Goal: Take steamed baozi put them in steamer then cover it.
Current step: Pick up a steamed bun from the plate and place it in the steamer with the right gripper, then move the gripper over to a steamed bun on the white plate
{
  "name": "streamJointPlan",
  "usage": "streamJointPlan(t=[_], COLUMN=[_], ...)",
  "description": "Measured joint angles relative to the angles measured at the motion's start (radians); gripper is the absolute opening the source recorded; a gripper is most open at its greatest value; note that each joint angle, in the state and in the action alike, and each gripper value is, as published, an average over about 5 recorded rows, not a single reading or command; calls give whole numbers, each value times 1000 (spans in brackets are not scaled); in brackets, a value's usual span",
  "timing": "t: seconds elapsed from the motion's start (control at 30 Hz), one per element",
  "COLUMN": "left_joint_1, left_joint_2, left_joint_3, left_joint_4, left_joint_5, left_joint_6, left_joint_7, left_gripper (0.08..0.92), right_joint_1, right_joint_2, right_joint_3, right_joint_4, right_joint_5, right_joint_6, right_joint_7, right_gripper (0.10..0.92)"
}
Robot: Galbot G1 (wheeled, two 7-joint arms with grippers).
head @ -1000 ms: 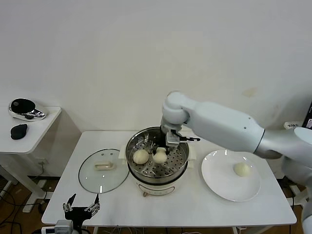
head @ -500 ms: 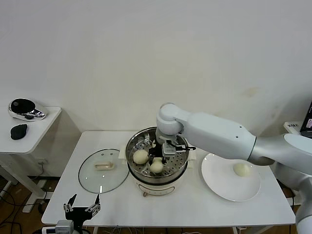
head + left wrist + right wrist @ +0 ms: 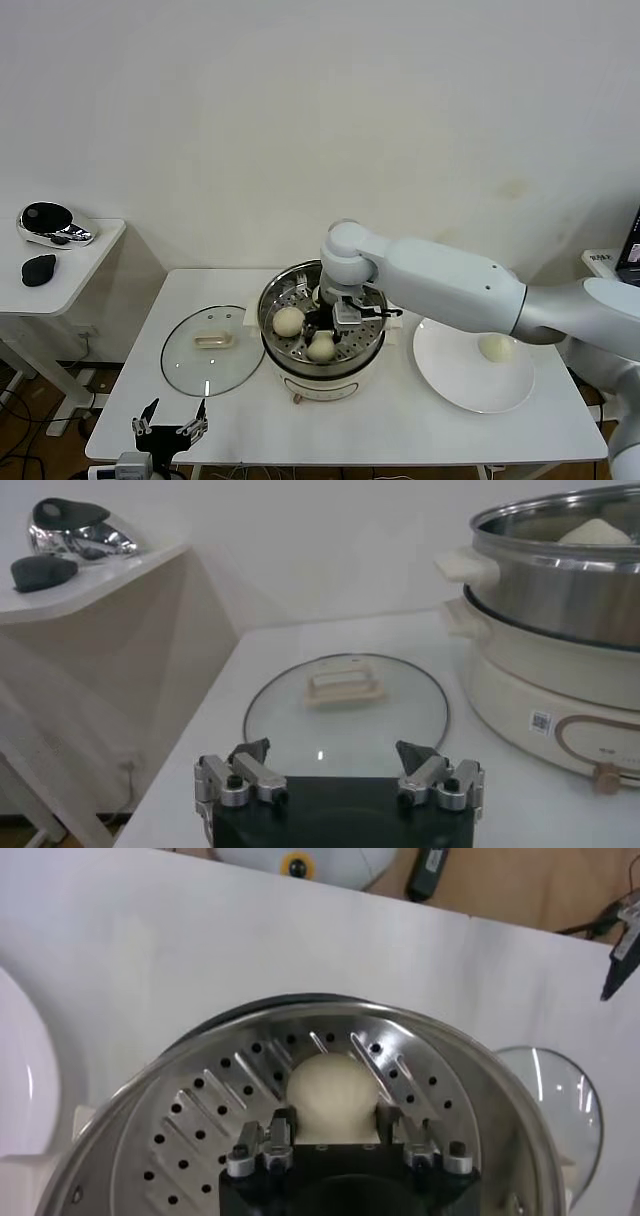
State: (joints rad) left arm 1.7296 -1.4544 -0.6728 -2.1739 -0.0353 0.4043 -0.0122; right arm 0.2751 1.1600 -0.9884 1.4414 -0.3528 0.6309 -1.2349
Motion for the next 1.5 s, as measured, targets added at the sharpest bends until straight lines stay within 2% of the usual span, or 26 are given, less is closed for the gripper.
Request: streamJointPlan(t=[0.17,0.27,0.6,0.93,1.17,1.5], left_joint_1=[-7,-8,-19,-23,-15,1], left_joint_2=[-1,-1,11,27,29,28], left_joint_3=[1,2,6,13,11,5], left_joint_4=[2,2,6,3,-2,-6], left_joint_5=[0,0,-3,-8,-7,-4], left_joint_6=[0,1,3,7,8,8], left_joint_7=[1,2,7,10,11,15], left_gripper=[823,823,823,823,823,823], right_joint_1=[22,42,156,182,80,-127], right_joint_2=[-14,-30,-161,-374,-476,-507], right_joint_3=[11,21,25,9,106,276], right_joint_4=[4,12,28,38,-14,-142], right_joint_5=[15,39,202,363,336,207], right_joint_6=[-21,-39,-180,-586,-801,-866], right_joint_7=[18,23,33,67,36,39], right_gripper=[780,816,823,823,823,823])
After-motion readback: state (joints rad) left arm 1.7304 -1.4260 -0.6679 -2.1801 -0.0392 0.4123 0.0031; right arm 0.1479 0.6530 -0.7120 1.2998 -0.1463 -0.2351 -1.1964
